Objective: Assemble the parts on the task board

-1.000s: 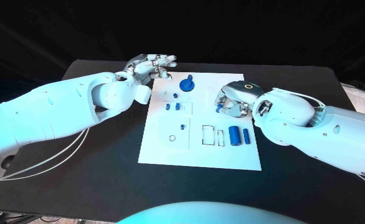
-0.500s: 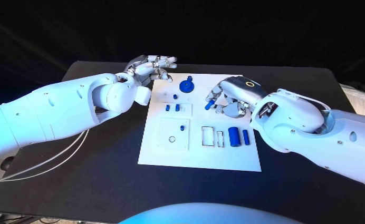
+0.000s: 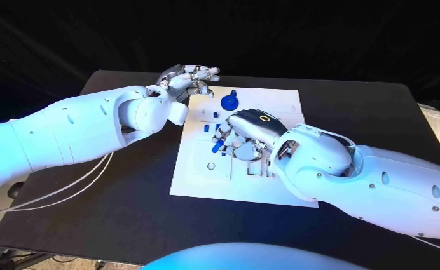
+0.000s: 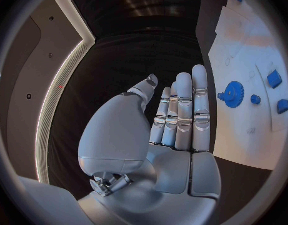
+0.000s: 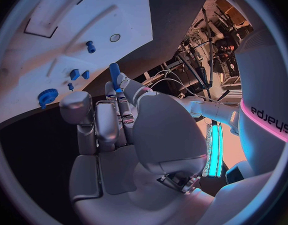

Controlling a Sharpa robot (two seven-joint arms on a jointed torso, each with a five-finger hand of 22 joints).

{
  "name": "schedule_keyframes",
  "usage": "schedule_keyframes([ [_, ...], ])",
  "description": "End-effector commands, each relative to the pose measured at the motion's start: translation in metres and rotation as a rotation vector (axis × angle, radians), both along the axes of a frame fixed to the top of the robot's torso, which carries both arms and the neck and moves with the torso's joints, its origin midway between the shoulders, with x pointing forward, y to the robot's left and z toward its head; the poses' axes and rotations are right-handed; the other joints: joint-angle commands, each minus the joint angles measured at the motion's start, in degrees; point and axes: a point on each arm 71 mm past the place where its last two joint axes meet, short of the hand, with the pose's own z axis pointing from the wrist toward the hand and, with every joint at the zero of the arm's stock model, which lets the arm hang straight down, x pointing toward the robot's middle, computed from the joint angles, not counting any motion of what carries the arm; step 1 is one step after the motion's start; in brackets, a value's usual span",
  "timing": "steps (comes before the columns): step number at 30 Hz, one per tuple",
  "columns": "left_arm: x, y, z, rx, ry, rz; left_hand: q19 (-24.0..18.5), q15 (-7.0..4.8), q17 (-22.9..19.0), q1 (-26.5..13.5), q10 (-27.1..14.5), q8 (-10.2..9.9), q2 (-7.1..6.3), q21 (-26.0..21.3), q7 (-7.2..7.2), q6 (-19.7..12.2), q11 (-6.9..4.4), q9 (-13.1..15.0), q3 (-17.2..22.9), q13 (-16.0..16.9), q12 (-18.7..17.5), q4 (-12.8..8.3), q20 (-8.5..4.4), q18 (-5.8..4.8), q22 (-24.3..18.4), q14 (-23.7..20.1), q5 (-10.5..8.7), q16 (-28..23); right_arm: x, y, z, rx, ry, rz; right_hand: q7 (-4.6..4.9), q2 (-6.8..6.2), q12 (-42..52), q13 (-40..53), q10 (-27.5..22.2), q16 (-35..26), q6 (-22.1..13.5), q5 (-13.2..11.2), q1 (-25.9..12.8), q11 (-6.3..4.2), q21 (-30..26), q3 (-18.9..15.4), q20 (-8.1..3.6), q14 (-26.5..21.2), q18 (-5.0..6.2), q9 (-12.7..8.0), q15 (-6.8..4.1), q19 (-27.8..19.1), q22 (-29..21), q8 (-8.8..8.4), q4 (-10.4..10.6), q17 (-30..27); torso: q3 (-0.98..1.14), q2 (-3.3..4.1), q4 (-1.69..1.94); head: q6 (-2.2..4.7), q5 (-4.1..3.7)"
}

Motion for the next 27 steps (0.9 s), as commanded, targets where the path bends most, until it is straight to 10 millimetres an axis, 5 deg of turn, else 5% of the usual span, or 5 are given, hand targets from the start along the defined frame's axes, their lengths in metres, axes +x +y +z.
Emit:
schedule_keyframes([
  [1,-0.001,-0.003,0.001,-0.007,-0.008,-0.024,0.29,0.13,-0.1,0.19,-0.4,-0.04,0.45,-0.16,0.22,0.0,0.06,-0.09,-0.4,0.07,0.4,0.0,0.13,1.08,-0.06,-0.24,0.06,-0.33,-0.003,0.006,-0.007,-0.016,0.031,0.042,0.39,0.2,-0.4,-0.01,1.34,0.35,-0.18,0.18,-0.69,-0.86,0.31,0.14,-0.05,2.06,-0.75,0.09,-0.21,0.2,-0.11,-0.27,0.3,-0.06,-0.03,0.06,0.06,0.06,0.26],
  [12,-0.001,-0.004,0.001,-0.009,-0.01,-0.024,0.31,0.14,-0.13,0.27,-0.36,0.0,0.52,-0.23,0.21,0.04,0.05,-0.09,-0.47,0.09,0.46,-0.02,0.13,1.08,-0.12,-0.27,0.06,-0.33,-0.008,0.022,-0.028,-0.034,0.074,0.074,0.4,0.25,-0.5,-0.02,1.28,0.32,-0.22,0.19,-0.78,-0.84,0.26,0.19,-0.05,2.05,-0.72,0.09,-0.19,0.15,-0.22,-0.31,0.36,-0.11,0.06,0.01,-0.1,-0.28,0.54],
  [27,-0.001,-0.004,0.001,-0.009,-0.009,-0.026,0.31,0.14,-0.13,0.27,-0.36,0.0,0.52,-0.23,0.21,0.04,0.05,-0.09,-0.47,0.09,0.46,-0.02,0.13,1.08,-0.12,-0.27,0.06,-0.33,0.0,0.018,-0.039,-0.138,0.056,0.011,0.4,0.3,-0.7,-0.02,1.23,0.35,-0.29,0.18,-1.09,-0.81,0.25,0.23,-0.01,2.02,-0.72,0.1,-0.17,0.09,-0.24,-0.38,0.54,-0.13,0.08,0.03,-0.05,-0.58,0.46],
])
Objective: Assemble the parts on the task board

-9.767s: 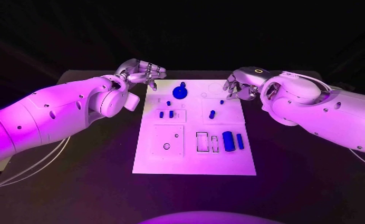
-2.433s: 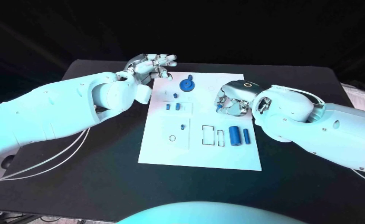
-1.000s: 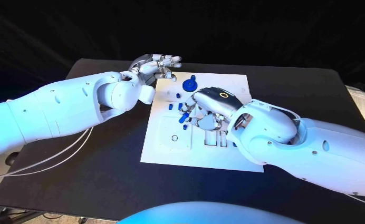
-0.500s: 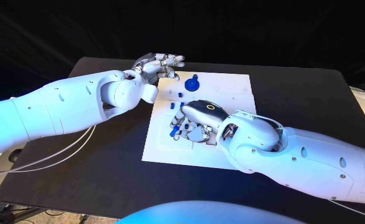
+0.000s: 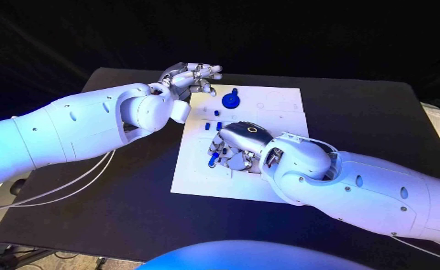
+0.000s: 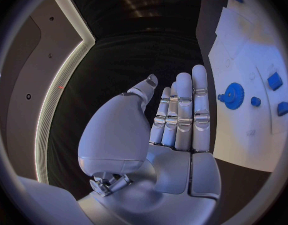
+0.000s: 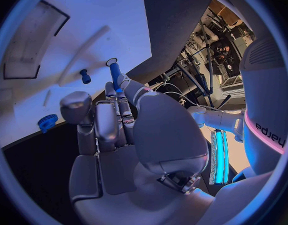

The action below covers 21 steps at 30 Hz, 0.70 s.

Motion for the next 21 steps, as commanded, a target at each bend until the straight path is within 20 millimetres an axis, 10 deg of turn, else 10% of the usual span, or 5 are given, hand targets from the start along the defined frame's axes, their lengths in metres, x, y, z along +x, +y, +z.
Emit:
schedule_keyframes([
  [1,-0.001,-0.003,0.001,-0.008,-0.008,-0.021,0.31,0.14,-0.06,0.27,-0.36,0.0,0.52,-0.23,0.21,0.04,0.05,-0.1,-0.47,0.06,0.19,-0.02,0.13,1.08,-0.06,-0.27,0.06,-0.33,0.0,-0.001,-0.003,-0.057,-0.018,-0.012,0.32,0.2,-0.16,0.1,1.23,0.38,-0.18,0.33,-0.52,-0.8,0.26,0.09,-0.02,2.03,-0.72,0.08,-0.17,0.09,0.01,-0.04,0.37,0.0,0.01,0.04,0.02,-0.06,0.0],
  [21,-0.001,-0.003,0.001,-0.008,-0.006,-0.023,0.31,0.14,-0.06,0.27,-0.36,0.0,0.52,-0.23,0.21,0.04,0.05,-0.1,-0.47,0.06,0.19,-0.02,0.13,1.08,-0.06,-0.27,0.06,-0.33,-0.004,0.01,-0.009,-0.144,-0.007,0.033,0.27,0.21,-0.24,0.12,1.28,0.36,-0.14,0.32,-0.74,-0.82,0.23,0.07,0.01,2.01,-0.71,0.1,-0.16,0.04,-0.05,-0.04,0.49,-0.06,-0.07,-0.01,0.01,-0.37,0.01],
])
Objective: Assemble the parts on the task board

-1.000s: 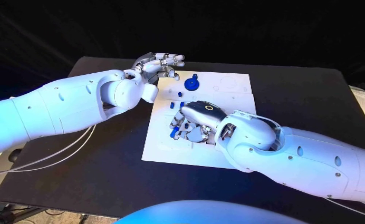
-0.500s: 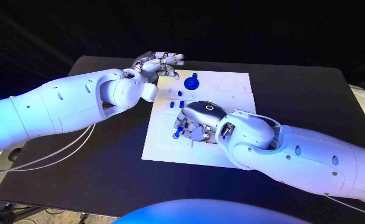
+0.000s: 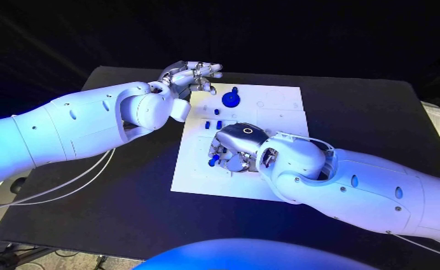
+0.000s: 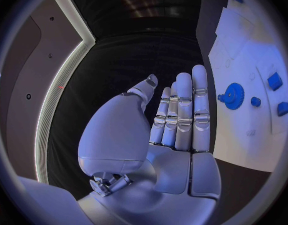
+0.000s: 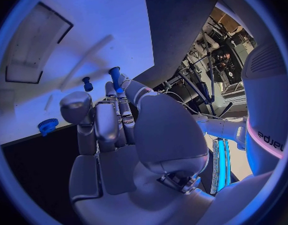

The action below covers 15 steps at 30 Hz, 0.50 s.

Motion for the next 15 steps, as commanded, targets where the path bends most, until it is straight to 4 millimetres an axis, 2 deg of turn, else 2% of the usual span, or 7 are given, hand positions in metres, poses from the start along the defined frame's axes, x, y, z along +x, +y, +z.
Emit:
schedule_keyframes([
  [1,-0.0007,-0.003,0.0011,-0.008,-0.006,-0.022,0.31,0.14,-0.06,0.27,-0.36,0.0,0.52,-0.23,0.21,0.04,0.05,-0.05,-0.47,0.07,0.19,-0.02,0.13,1.08,-0.06,-0.27,0.06,-0.33,-0.0025,0.0026,-0.0052,-0.057,-0.003,0.015,0.27,0.35,-0.04,0.05,1.08,0.36,0.05,0.16,-0.01,-0.61,0.23,-0.08,0.01,2.0,-0.71,0.1,-0.16,0.04,-0.05,0.18,0.33,-0.07,0.0,0.02,0.04,-0.04,0.02],
  [6,-0.0007,-0.0032,0.001,-0.008,-0.005,-0.024,0.31,0.14,-0.06,0.27,-0.36,0.0,0.52,-0.23,0.21,0.04,0.05,-0.05,-0.47,0.07,0.19,-0.02,0.13,1.08,-0.06,-0.27,0.06,-0.33,-0.0044,0.006,-0.0058,-0.055,-0.01,0.018,0.25,0.33,-0.08,0.05,1.07,0.34,0.03,0.16,-0.09,-0.62,0.22,-0.1,0.02,1.99,-0.71,0.1,-0.16,0.03,-0.05,0.17,0.36,-0.11,0.01,0.01,0.05,-0.04,0.08],
  [8,-0.0007,-0.0032,0.001,-0.008,-0.005,-0.024,0.31,0.14,-0.06,0.27,-0.36,0.0,0.52,-0.23,0.21,0.04,0.05,-0.05,-0.47,0.07,0.19,-0.02,0.13,1.08,-0.06,-0.27,0.06,-0.33,-0.0047,0.0071,-0.0058,-0.054,-0.013,0.015,0.45,-0.06,-0.55,-0.04,0.52,0.39,-0.63,0.15,-0.58,-0.42,0.14,-0.24,0.07,1.97,-0.7,-0.03,-0.06,-0.09,-0.19,-0.23,0.51,-0.08,0.0,0.0,0.03,-0.03,0.09],
  [9,-0.0007,-0.0032,0.001,-0.008,-0.004,-0.024,0.31,0.14,-0.06,0.27,-0.36,0.0,0.52,-0.23,0.21,0.04,0.05,-0.05,-0.47,0.07,0.19,-0.02,0.13,1.08,-0.06,-0.27,0.06,-0.33,-0.0046,0.0077,-0.0058,-0.052,-0.014,0.013,1.12,-0.92,-1.5,-0.24,-1.08,0.34,-2.58,0.15,-1.63,0.21,-0.33,-0.64,0.3,1.92,-0.64,-0.49,0.39,-0.47,-0.96,-1.32,0.93,-0.2,-0.03,-0.02,0.01,-0.04,0.1],
  [10,-0.0007,-0.0032,0.001,-0.008,-0.004,-0.024,0.31,0.14,-0.06,0.27,-0.36,0.0,0.52,-0.23,0.21,0.04,0.05,-0.05,-0.47,0.07,0.19,-0.02,0.13,1.08,-0.06,-0.27,0.06,-0.33,-0.0045,0.0079,-0.0058,-0.051,-0.014,0.012,1.32,-1.2,-1.76,-0.26,-1.57,0.27,-3.16,0.21,-1.93,0.4,-0.57,-0.78,0.41,1.89,-0.6,-0.63,0.56,-0.66,-1.35,-1.63,1.05,-0.32,-0.04,-0.02,0.0,-0.05,0.11],
  [12,-0.0007,-0.0034,0.001,-0.008,-0.004,-0.024,0.31,0.14,-0.06,0.27,-0.36,0.0,0.52,-0.23,0.21,0.04,0.05,-0.05,-0.47,0.07,0.19,-0.02,0.13,1.08,-0.06,-0.27,0.06,-0.33,-0.0039,0.0082,-0.005,-0.036,-0.02,0.003,2.53,-3.56,-3.83,-0.28,-6.48,-1.72,-9.75,0.26,-3.77,1.69,-3.65,-2.52,1.2,1.08,0.17,-2.03,1.75,-2.89,-6.12,-1.88,1.64,-2.89,-0.05,-0.04,-0.01,-0.03,0.13],
  [15,-0.0007,-0.0035,0.0009,-0.008,-0.004,-0.025,0.31,0.14,-0.06,0.27,-0.36,0.0,0.52,-0.23,0.21,0.04,0.05,-0.05,-0.47,0.07,0.19,-0.02,0.13,1.08,-0.06,-0.27,0.06,-0.33,-0.0028,0.0065,-0.0033,-0.011,-0.033,-0.014,2.47,-4.76,-4.78,-0.17,-11.12,-3.69,-14.75,0.63,-4.18,2.07,-5.87,-4.79,1.76,0.02,0.77,-2.06,2.03,-4.45,-9.13,-1.94,1.8,-5.3,0.01,0.0,0.02,-0.02,0.13],
])
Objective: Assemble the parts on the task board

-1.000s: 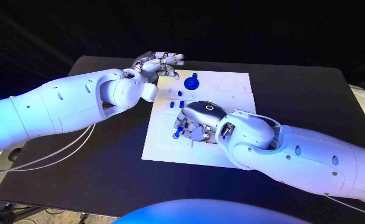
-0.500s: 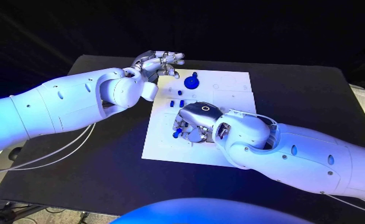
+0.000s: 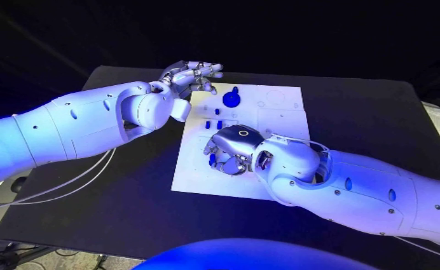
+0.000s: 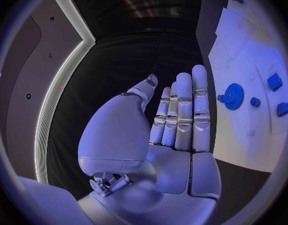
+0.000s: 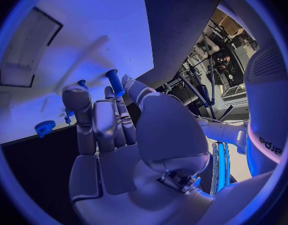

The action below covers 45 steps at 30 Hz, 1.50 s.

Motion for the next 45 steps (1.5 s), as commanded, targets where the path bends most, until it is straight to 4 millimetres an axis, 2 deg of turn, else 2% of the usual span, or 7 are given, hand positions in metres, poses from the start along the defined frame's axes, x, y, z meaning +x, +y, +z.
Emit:
schedule_keyframes([
  [1,-0.001,-0.003,0.001,-0.008,-0.005,-0.022,0.31,0.14,-0.07,0.27,-0.36,0.0,0.52,-0.23,0.21,0.04,0.05,-0.05,-0.47,0.08,0.19,-0.02,0.13,1.08,-0.07,-0.27,0.06,-0.33,0.002,-0.003,0.002,0.021,-0.03,-0.026,-0.14,-1.27,-0.42,0.16,-4.1,-1.72,-4.33,0.49,0.05,0.38,-2.02,-2.42,0.45,-0.33,0.87,-0.02,0.54,-1.38,-2.67,-0.27,0.21,-2.13,0.05,0.0,-0.02,0.04,0.01],
  [11,-0.001,-0.001,0.001,-0.005,-0.003,-0.019,0.35,0.14,-0.15,0.37,-0.33,0.07,0.64,-0.37,0.19,0.1,0.03,-0.06,-0.64,0.11,0.31,-0.03,0.14,1.09,-0.2,-0.31,0.06,-0.33,-0.001,-0.035,0.02,0.182,-0.078,-0.082,-0.37,-0.38,4.2,0.84,-4.93,-2.3,-3.02,2.45,1.76,0.06,-2.93,-7.77,0.5,-0.39,0.99,0.65,0.35,-0.93,-3.58,0.74,1.12,-3.59,0.09,-0.09,-0.22,0.28,-0.28],
  [18,-0.001,0.001,0.001,-0.004,-0.001,-0.016,0.35,0.14,-0.17,0.39,-0.33,0.08,0.66,-0.4,0.19,0.1,0.03,-0.06,-0.67,0.12,0.33,-0.03,0.14,1.09,-0.22,-0.32,0.06,-0.33,0.004,-0.097,0.043,0.274,0.012,-0.25,-0.39,1.52,10.61,2.4,6.05,1.88,2.07,6.29,0.79,-1.35,2.47,-8.5,-0.06,1.58,-0.35,1.22,-0.65,3.21,4.53,2.39,3.0,1.3,-0.01,-0.36,-0.55,0.64,-1.48],
  [22,-0.002,0.003,0.001,-0.003,-0.001,-0.014,0.35,0.14,-0.17,0.39,-0.33,0.08,0.66,-0.4,0.19,0.1,0.03,-0.06,-0.67,0.12,0.33,-0.03,0.14,1.09,-0.22,-0.32,0.06,-0.33,0.012,-0.147,0.046,0.217,0.119,-0.438,-2.26,0.33,18.25,7.24,16.07,6.04,3.95,9.5,-3.64,-3.69,7.84,-11.62,-1.77,2.79,-1.65,1.43,-2.49,6.58,12.47,3.51,6.35,6.15,-0.06,-0.64,-1.32,1.07,-2.43],
  [28,-0.004,0.001,0.001,-0.005,-0.001,-0.019,0.36,0.13,-0.18,0.42,-0.32,0.09,0.68,-0.42,0.17,0.11,0.03,-0.06,-0.69,0.12,0.35,-0.04,0.14,1.09,-0.24,-0.33,0.06,-0.33,0.009,-0.188,0.033,0.105,0.189,-0.608,-3.85,0.44,36.49,26.37,16.04,9.85,5.8,12.94,-6.21,-5.02,11.5,-16.49,-3.26,3.27,-2.55,2.41,-3.72,8.1,17.79,5.81,10.61,10.6,0.0,-0.77,-2.1,1.53,-3.21],
  [35,-0.004,0.002,0.001,-0.003,0.001,-0.02,0.36,0.13,-0.18,0.42,-0.32,0.09,0.68,-0.42,0.17,0.11,0.03,-0.06,-0.69,0.12,0.35,-0.04,0.14,1.09,-0.24,-0.33,0.06,-0.33,0.001,-0.203,0.016,0.013,0.214,-0.692,-3.42,1.49,43.64,36.26,10.92,10.78,4.29,13.39,-5.99,-4.69,12.1,-21.33,-2.94,3.07,-2.52,2.98,-3.33,7.66,18.43,6.7,15.58,11.38,0.17,-0.95,-2.67,1.4,-2.97],
  [45,-0.004,0.003,-0.003,-0.001,0.007,-0.019,0.36,0.13,-0.18,0.42,-0.32,0.09,0.68,-0.42,0.17,0.11,0.03,-0.06,-0.69,0.12,0.35,-0.04,0.14,1.09,-0.24,-0.33,0.06,-0.33,0.0,-0.192,0.003,-0.032,0.202,-0.688,-3.53,2.2,46.42,41.16,10.44,11.25,4.19,13.35,-4.31,-4.68,12.47,-23.91,-2.86,3.08,-2.58,3.53,-3.39,7.58,18.94,7.77,17.92,11.76,0.17,-0.97,-2.5,1.53,-2.66],
])
